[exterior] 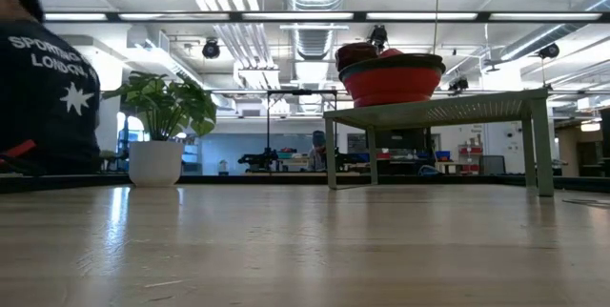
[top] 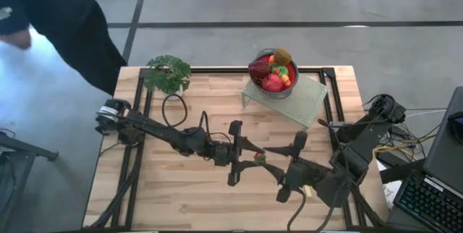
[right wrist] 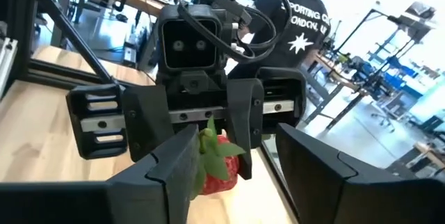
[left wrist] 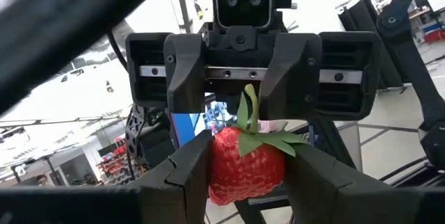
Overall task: Pick & Place Fruit
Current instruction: Put the red strawberry into the red strainer bowl
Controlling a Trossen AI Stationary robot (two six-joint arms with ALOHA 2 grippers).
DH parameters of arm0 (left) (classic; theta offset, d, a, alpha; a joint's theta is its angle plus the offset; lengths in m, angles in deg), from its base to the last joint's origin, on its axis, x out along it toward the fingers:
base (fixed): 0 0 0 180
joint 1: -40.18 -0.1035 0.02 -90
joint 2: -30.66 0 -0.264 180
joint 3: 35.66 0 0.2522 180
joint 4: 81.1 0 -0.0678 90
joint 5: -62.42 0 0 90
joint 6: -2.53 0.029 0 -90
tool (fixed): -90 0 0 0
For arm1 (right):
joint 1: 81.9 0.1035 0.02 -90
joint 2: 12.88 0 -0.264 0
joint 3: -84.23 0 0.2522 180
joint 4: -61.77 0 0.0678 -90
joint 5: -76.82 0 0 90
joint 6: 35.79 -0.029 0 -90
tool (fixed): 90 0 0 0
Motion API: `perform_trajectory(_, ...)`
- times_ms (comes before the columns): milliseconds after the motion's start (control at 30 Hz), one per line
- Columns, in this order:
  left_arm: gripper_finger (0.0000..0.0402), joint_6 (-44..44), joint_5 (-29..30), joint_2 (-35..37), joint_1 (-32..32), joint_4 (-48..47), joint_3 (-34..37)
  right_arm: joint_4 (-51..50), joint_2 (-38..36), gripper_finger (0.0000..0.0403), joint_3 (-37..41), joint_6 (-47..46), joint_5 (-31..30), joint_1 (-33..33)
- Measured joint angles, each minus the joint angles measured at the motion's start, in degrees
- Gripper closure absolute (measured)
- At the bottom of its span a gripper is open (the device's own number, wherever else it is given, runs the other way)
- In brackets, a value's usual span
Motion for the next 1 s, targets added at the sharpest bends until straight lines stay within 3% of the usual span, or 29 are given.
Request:
perform_trajectory(267,0.0243,0.2,-0.1,0.0,0.0,0.1,0.0,0.0,0.0,0.0233,0.0,-0.8,2.4,0.0)
perform_trajectory(767,0.0243,1.5,0.8,0.0,-0.6,0.2,-0.8,1.0,0.0,0.0372,0.0,0.9,3.5,-0.5)
perform_trajectory(1000,0.0243,1.3,1.6,0.0,-1.0,-0.1,-0.8,1.0,0.0,0.0393,0.0,1.7,3.4,-0.6)
